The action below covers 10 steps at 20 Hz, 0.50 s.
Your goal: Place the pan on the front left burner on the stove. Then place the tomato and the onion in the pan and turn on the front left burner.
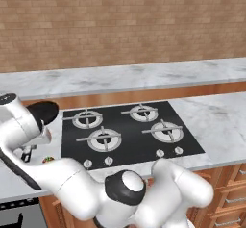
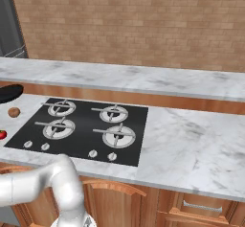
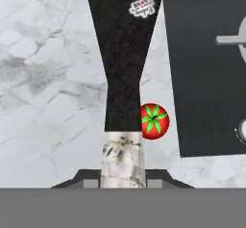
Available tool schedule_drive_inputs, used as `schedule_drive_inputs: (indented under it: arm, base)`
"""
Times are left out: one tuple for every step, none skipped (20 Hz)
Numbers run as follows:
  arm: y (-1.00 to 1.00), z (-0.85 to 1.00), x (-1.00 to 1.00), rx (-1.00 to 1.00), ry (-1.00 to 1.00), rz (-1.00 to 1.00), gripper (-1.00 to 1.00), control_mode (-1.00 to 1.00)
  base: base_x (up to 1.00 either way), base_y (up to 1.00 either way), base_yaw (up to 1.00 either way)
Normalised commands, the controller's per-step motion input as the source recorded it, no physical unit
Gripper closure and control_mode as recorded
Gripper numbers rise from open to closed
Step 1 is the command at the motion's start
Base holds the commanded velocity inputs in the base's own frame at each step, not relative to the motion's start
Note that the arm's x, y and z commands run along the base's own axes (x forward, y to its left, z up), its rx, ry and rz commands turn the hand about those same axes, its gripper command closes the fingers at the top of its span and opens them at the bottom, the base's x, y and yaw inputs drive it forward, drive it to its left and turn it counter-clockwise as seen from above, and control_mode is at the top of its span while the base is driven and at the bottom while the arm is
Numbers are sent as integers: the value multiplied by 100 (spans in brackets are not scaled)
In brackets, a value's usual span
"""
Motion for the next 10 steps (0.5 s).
schedule_drive_inputs:
  arm:
    - [-71, 8, -30, 0, -9, -4, 100, -100]
    - [-71, 6, -32, 0, -8, -5, 100, -100]
    - [-72, 9, -36, 0, -9, -5, 100, -100]
    - [-75, 9, -42, 0, -9, -6, 100, -100]
    - [-75, 8, -40, 0, -9, -7, 100, -100]
    - [-74, 6, -38, 0, -7, -7, 100, -100]
    - [-74, 6, -38, 1, -6, -8, 100, -100]
    - [-71, 9, -34, 2, -5, -8, 100, -100]
    - [-68, 9, -34, 4, -5, -8, 100, -100]
    - [-66, 9, -34, 6, -4, -8, 100, -100]
  base:
    - [0, 0, 0]
    - [0, 0, 0]
    - [0, 0, 0]
    - [0, 0, 0]
    - [0, 0, 0]
    - [0, 0, 0]
    - [0, 0, 0]
    - [0, 0, 0]
    - [0, 0, 0]
    - [0, 0, 0]
